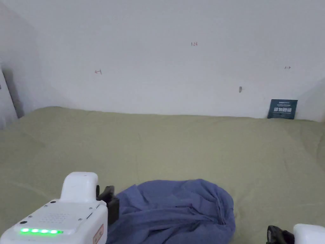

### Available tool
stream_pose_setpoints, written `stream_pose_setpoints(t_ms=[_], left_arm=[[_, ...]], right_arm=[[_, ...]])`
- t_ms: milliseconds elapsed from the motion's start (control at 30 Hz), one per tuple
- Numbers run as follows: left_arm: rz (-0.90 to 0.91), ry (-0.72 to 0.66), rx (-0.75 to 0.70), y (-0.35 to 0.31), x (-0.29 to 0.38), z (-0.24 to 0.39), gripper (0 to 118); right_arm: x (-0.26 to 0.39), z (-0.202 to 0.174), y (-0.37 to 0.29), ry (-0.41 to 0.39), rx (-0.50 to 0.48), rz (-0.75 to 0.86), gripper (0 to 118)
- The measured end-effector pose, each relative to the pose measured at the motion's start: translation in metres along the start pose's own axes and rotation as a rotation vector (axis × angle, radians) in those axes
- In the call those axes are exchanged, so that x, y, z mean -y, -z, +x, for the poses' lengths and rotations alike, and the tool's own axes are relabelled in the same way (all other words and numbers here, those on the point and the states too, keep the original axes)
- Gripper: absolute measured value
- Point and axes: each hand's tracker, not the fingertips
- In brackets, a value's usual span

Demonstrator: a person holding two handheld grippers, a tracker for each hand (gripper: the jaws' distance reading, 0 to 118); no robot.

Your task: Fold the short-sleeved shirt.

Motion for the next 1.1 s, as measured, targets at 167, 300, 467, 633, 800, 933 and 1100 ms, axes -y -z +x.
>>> stream_pose_setpoints(t_ms=[167,300,467,633,800,933,1100], left_arm=[[0.076,-0.038,-0.127,-0.064,0.020,-0.040,0],[0.083,-0.040,-0.157,-0.080,0.031,-0.050,0],[0.079,-0.066,-0.151,-0.074,0.029,-0.055,0],[0.025,-0.041,-0.106,-0.049,0.028,-0.056,0],[-0.118,-0.035,-0.043,0.011,0.037,-0.072,0],[-0.328,-0.020,-0.016,0.087,0.055,-0.088,0],[-0.493,-0.043,-0.014,0.170,0.083,-0.095,88]], right_arm=[[0.000,-0.018,-0.016,-0.038,0.004,0.039,1],[0.004,-0.026,-0.021,-0.044,-0.007,0.061,1],[0.002,-0.036,-0.021,-0.044,-0.023,0.060,1],[0.001,-0.044,-0.013,-0.060,-0.027,0.059,1],[0.006,-0.050,0.001,-0.060,-0.034,0.035,1],[0.015,-0.055,0.019,-0.054,-0.044,-0.019,1],[0.029,-0.059,0.045,-0.076,-0.050,-0.102,1]])
